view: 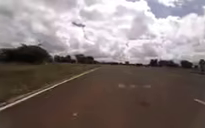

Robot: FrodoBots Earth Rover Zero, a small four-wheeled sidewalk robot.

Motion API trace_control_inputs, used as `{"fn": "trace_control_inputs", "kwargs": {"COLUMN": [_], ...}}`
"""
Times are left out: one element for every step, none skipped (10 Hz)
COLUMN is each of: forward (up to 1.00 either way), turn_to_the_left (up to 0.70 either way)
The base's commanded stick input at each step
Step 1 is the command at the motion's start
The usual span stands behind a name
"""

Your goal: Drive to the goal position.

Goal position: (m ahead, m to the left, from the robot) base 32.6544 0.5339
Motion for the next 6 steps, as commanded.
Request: {"fn": "trace_control_inputs", "kwargs": {"forward": [1.00, 1.00, 1.00, 1.00, 1.00, 1.00], "turn_to_the_left": [0.00, 0.00, 0.00, 0.00, 0.00, 0.00]}}
